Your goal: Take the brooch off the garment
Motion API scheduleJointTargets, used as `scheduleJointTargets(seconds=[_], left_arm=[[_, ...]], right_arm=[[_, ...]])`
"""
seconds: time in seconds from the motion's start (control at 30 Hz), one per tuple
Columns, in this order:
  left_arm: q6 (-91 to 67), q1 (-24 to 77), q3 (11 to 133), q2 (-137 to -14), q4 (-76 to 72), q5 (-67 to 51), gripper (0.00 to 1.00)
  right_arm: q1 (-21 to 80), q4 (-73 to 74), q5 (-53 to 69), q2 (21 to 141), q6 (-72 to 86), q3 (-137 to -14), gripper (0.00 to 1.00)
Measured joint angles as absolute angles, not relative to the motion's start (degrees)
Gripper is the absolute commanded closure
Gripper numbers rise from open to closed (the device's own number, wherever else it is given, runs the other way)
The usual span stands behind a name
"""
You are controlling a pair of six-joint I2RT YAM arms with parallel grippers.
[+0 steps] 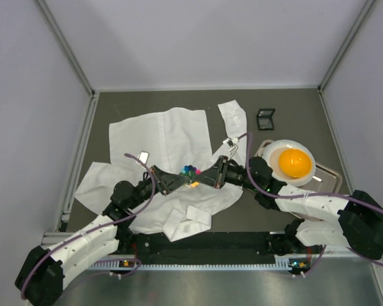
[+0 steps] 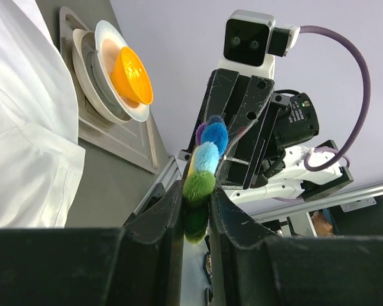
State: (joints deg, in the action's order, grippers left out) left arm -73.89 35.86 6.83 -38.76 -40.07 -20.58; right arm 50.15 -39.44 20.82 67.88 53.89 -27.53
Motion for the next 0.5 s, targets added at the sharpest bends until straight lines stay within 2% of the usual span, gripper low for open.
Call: scheduleJointTargets(seconds=[0.03, 0.07, 0.27, 0.3, 0.37, 0.5], left_arm=[[-73.89, 35.86, 6.85, -38.72, -40.14, -20.58, 0.87], [-73.89, 35.86, 6.83, -38.72, -40.27, -20.58, 0.78], [-74.11, 35.86, 6.83, -37.19, -39.88, -20.51, 0.57], [-74.06, 35.83, 6.83, -36.62, -39.42, -20.25, 0.48], [-73.49, 35.83, 6.83, -35.14, -38.11, -19.81, 0.42], [-71.83, 35.83, 6.85, -31.42, -33.3, -18.81, 0.37]], right_arm=[[50.06, -39.59, 21.04, 67.88, 54.06, -27.53, 1.0], [49.95, -39.75, 21.19, 67.88, 54.17, -27.51, 1.0], [49.58, -40.91, 22.31, 67.85, 54.63, -27.42, 1.0], [49.52, -40.84, 22.39, 67.85, 54.63, -27.42, 1.0], [49.43, -40.6, 22.39, 67.77, 54.7, -27.42, 1.0], [49.21, -39.83, 22.09, 66.74, 55.42, -27.4, 1.0]])
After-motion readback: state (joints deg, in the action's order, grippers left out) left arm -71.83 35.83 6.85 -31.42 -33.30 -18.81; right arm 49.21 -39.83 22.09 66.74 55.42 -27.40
